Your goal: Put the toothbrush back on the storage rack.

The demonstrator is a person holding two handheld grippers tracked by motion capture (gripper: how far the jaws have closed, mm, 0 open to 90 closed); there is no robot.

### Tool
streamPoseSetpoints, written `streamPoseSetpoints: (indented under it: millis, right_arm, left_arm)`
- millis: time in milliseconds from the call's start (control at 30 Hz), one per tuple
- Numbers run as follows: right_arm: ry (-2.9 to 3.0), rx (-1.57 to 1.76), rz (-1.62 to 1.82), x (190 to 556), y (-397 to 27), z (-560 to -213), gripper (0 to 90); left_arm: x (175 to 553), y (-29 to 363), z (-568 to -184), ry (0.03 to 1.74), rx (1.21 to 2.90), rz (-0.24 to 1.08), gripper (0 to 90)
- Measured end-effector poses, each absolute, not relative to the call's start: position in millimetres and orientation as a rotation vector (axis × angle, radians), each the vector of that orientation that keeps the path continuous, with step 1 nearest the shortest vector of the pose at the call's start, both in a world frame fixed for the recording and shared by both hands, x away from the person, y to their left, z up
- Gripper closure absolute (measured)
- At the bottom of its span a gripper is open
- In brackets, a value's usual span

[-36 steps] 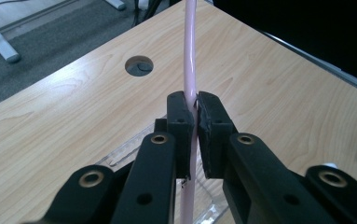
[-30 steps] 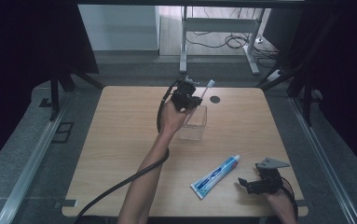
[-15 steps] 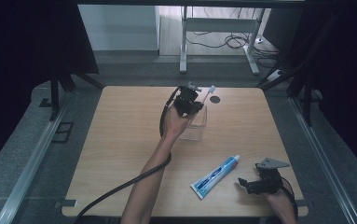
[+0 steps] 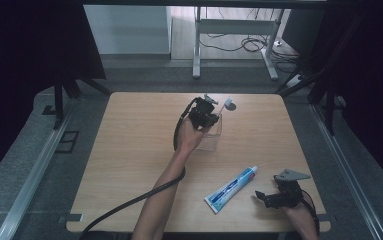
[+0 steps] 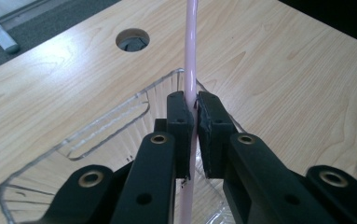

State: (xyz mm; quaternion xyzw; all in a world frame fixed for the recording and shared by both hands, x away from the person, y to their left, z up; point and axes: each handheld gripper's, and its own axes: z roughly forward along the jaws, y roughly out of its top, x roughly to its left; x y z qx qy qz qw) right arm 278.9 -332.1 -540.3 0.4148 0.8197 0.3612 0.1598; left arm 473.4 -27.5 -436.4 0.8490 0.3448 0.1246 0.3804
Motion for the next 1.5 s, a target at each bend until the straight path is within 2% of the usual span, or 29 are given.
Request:
streamPoseSetpoints:
  millis: [633,1133,1500]
  right_arm:
    - [2.343,1.186,1.031,279,-332,-540,0.5]
    - [2.350,1.186,1.025,279,-331,-541,0.6]
    - [2.347,1.188,1.027,279,-331,-540,0.6]
  left_arm:
    - [469,-40,-454,0.867,2.281,0.337,83.6]
    - [470,-41,-456,0.896,2.297,0.318,82.5]
    - [469,-40,-455,0.891,2.307,0.350,68.2]
